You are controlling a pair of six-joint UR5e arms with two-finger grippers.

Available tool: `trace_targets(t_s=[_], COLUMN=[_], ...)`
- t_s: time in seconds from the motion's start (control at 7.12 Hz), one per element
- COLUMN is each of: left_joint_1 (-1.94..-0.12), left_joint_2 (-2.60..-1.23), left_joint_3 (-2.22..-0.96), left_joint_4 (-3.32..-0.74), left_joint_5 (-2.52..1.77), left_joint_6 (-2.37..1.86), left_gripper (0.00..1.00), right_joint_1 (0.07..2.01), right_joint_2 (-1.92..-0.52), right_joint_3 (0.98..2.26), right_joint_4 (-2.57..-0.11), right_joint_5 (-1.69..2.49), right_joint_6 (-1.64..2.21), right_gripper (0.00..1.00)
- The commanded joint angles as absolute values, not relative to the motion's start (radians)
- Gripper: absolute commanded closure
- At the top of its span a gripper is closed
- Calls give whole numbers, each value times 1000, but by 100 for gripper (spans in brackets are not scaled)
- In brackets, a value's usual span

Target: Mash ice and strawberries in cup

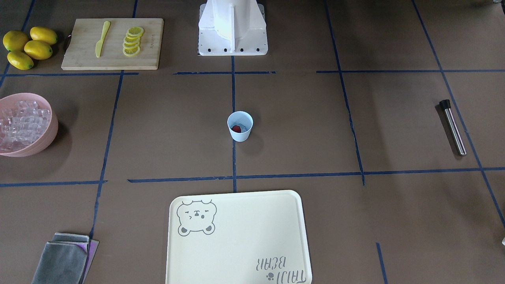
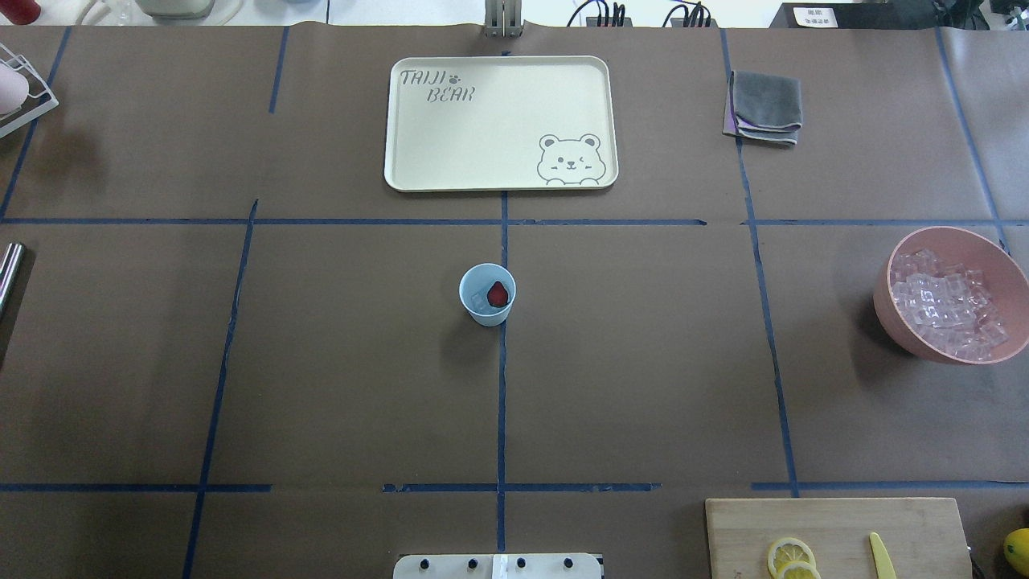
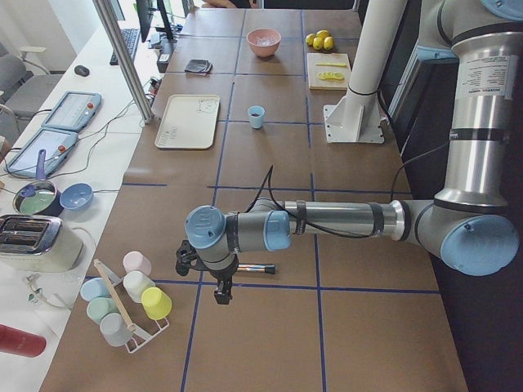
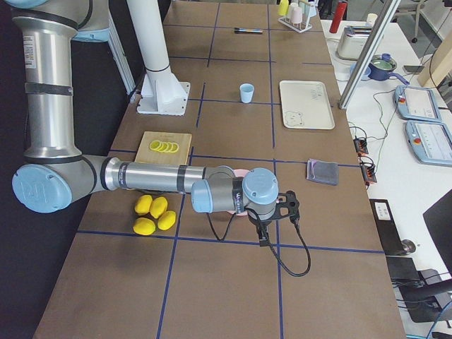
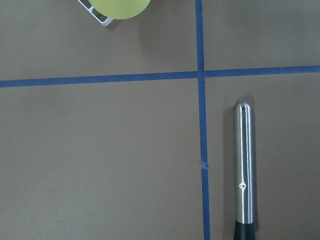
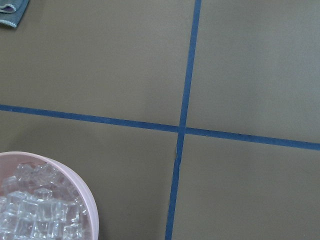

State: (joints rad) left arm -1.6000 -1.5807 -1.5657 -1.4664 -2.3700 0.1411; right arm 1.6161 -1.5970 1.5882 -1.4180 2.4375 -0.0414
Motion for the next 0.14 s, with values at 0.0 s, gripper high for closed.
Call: trace_targets(t_s=[0.0], left_joint_1=[-1600], left_joint_2=[-1582], left_joint_3=[-1565], left_joint_4=[-1466], left_joint_5=[-2370], left_joint_6=[141], left_gripper=[0], right_joint_1=[1617], right_joint_2=[-1597], right_joint_3=[1591], right_joint_4=[-1419], right_joint_5=[2436], right_joint_6=[-41], right_gripper=[0])
